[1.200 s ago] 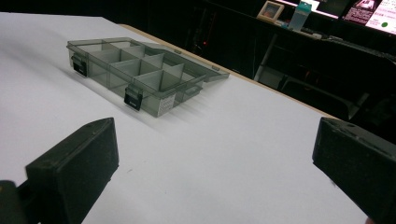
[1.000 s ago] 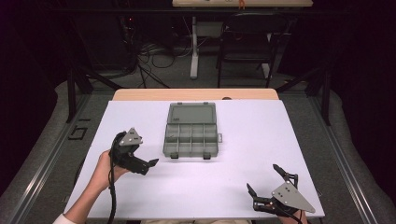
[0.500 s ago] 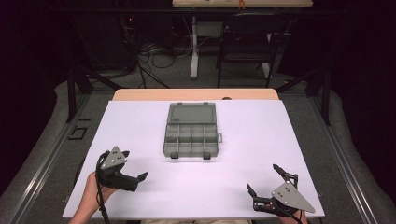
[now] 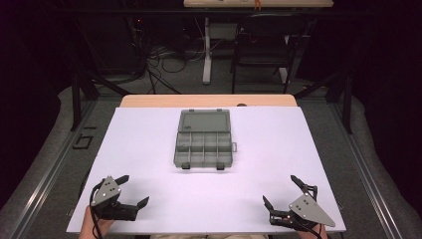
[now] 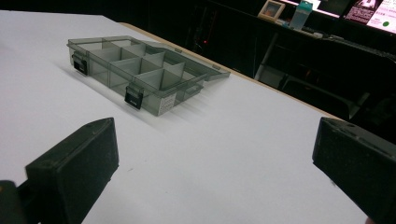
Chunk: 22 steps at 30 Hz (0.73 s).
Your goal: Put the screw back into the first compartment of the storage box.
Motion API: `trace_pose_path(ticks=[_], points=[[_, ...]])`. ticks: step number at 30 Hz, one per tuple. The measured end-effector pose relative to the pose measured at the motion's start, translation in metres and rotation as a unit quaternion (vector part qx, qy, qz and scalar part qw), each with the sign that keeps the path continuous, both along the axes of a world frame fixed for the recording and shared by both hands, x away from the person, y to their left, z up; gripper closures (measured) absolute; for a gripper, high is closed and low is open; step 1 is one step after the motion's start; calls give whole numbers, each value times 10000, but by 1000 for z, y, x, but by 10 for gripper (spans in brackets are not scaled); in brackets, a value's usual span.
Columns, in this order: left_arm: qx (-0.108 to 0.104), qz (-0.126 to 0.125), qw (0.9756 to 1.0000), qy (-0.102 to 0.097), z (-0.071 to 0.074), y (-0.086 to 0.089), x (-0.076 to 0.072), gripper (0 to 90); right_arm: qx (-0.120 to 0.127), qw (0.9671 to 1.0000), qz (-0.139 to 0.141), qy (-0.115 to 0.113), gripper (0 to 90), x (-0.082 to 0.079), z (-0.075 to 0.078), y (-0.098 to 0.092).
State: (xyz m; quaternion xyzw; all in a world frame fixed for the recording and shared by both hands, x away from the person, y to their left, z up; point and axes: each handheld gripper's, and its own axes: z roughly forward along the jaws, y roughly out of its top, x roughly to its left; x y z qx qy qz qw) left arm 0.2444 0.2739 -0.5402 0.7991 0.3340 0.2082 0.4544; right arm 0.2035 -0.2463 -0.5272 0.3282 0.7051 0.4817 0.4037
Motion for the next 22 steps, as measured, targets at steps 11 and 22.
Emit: trace_pose_path(ticks=[11,22], points=[[-72,27,10000,-32,-13,7,-11,0,-53,10000,27,-10,0,-1,0,1],[20,0,10000,34,-16,6,-8,0,-80,10000,30,17,0,0,0,1]])
